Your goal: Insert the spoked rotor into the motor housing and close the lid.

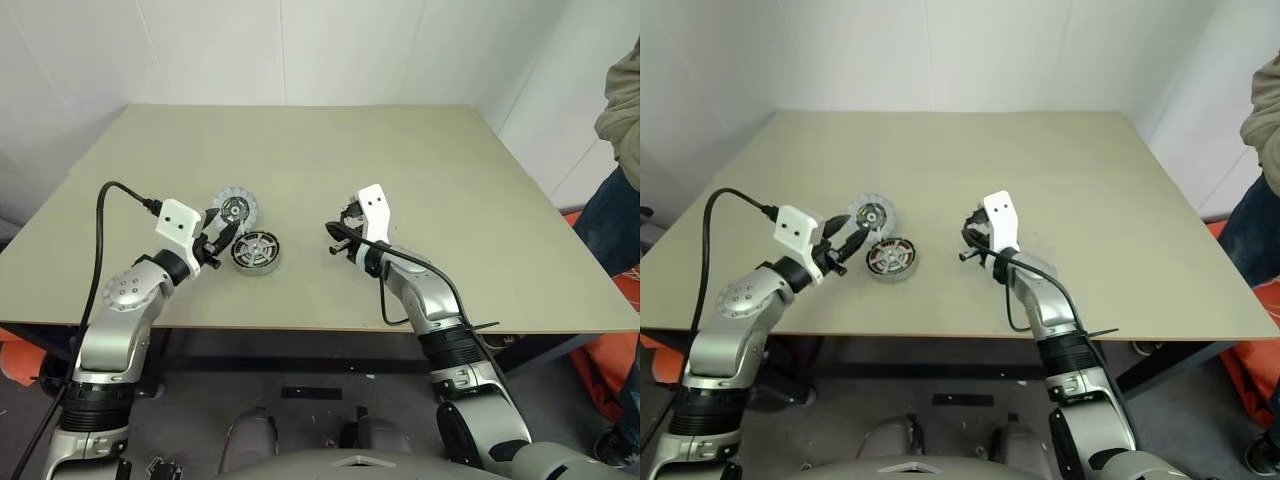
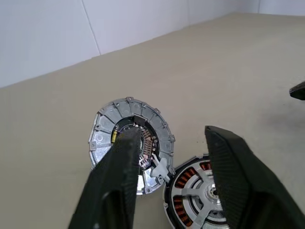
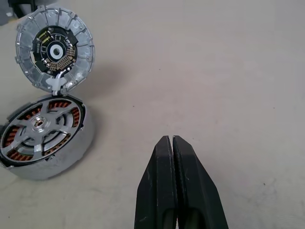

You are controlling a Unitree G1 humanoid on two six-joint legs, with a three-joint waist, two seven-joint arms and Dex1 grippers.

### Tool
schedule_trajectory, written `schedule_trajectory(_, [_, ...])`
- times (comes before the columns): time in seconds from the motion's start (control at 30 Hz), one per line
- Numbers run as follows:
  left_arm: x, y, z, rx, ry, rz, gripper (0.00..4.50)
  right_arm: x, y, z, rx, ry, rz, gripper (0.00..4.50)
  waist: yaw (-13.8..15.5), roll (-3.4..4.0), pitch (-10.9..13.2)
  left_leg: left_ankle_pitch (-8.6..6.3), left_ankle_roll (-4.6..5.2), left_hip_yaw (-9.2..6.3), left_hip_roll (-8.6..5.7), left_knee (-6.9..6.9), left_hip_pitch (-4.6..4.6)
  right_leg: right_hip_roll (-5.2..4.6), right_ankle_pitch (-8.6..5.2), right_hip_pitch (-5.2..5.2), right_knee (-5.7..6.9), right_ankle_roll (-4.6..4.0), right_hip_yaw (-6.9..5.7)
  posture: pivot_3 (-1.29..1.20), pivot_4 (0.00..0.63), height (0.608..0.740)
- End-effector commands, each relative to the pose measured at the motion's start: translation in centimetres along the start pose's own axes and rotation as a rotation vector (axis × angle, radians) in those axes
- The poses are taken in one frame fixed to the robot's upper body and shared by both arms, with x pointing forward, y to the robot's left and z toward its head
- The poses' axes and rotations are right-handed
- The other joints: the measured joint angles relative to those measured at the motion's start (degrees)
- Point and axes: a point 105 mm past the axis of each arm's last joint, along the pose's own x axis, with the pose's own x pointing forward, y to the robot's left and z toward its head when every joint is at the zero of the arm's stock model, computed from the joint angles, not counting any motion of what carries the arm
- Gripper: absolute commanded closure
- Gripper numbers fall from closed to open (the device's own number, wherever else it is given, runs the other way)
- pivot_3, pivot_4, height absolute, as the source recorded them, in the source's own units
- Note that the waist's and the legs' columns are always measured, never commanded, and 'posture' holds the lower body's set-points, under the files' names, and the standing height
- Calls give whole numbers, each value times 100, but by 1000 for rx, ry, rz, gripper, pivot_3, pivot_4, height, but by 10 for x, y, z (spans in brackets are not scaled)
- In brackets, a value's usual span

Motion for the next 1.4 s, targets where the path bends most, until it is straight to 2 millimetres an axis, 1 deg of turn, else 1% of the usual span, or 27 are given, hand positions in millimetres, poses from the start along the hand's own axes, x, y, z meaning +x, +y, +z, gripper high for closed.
schedule_trajectory(0.03, [4,2,15,39,-18,-48,1000,0,7,19,-11,-65,15,4500,1,0,0,0,0,0,0,0,-1,0,0,-1,0,0,0,0,0,740])
schedule_trajectory(0.1, [5,1,24,69,7,-135,401,1,10,19,-3,-68,17,4500,9,0,0,0,0,0,-1,1,-2,-1,0,-1,1,0,0,0,0,740])
schedule_trajectory(0.2, [0,-3,30,119,49,-276,401,2,12,18,4,-68,17,4500,7,0,0,1,-1,-1,-1,1,0,0,0,-3,6,-1,0,0,0,740])
schedule_trajectory(0.27, [-5,-6,32,192,77,-383,401,2,12,17,14,-69,15,4500,6,2,1,1,-1,0,-3,1,2,-1,-1,-2,7,-1,2,0,0,740])
schedule_trajectory(0.4, [-8,-5,45,308,94,-552,401,2,15,15,25,-68,14,4500,11,2,1,1,-3,-1,-3,0,0,-1,-1,-5,9,-2,2,0,0,740])
schedule_trajectory(0.43, [-9,-5,46,362,109,-613,401,3,15,14,27,-68,12,4500,10,2,1,2,-4,-1,-3,0,1,-1,-1,-6,11,-2,2,0,0,740])
schedule_trajectory(0.5, [-14,-1,43,450,161,-729,401,4,15,14,37,-71,8,4500,7,3,1,3,-6,-1,-3,0,3,-1,-2,-5,13,-2,2,0,0,740])
schedule_trajectory(0.6, [-17,9,34,573,251,-868,401,5,15,15,48,-80,3,4500,8,5,3,3,-6,-1,-4,-1,9,-1,-2,-1,14,-2,4,0,0,740])
schedule_trajectory(0.67, [-12,15,34,629,281,-928,401,6,16,15,59,-87,-3,4500,10,6,3,4,-8,0,-3,-2,10,-1,-2,-2,14,-2,4,0,0,740])
schedule_trajectory(0.8, [-3,19,32,699,316,-1022,401,7,18,16,76,-95,-11,4500,41,5,3,4,-8,1,-3,-2,4,-2,-2,-6,15,-2,4,0,0,740])
schedule_trajectory(0.9, [10,9,23,777,340,-1116,401,6,17,14,96,-99,-31,4500,94,5,3,4,-8,1,-3,-2,1,-3,-3,-7,15,-4,4,0,0,740])
schedule_trajectory(0.97, [15,2,19,800,339,-1158,401,6,17,14,102,-103,-37,4500,134,5,3,4,-8,2,-3,-3,0,-4,-3,-9,15,-4,4,0,0,740])
schedule_trajectory(1.07, [19,-8,12,824,337,-1217,401,6,18,15,105,-105,-40,4500,141,5,3,4,-8,4,-2,-3,-5,-4,-5,-17,23,-7,4,0,0,740])
schedule_trajectory(1.17, [21,-24,1,823,336,-1292,401,5,17,16,110,-108,-48,4500,159,5,3,5,-10,5,-1,-3,-5,-4,-11,-25,39,-16,2,0,0,740])
schedule_trajectory(1.4, [26,-39,-9,805,348,-1353,401,2,16,15,117,-112,-59,4500,166,5,3,6,-13,5,1,-3,-4,-4,-14,-28,46,-20,2,0,0,740])
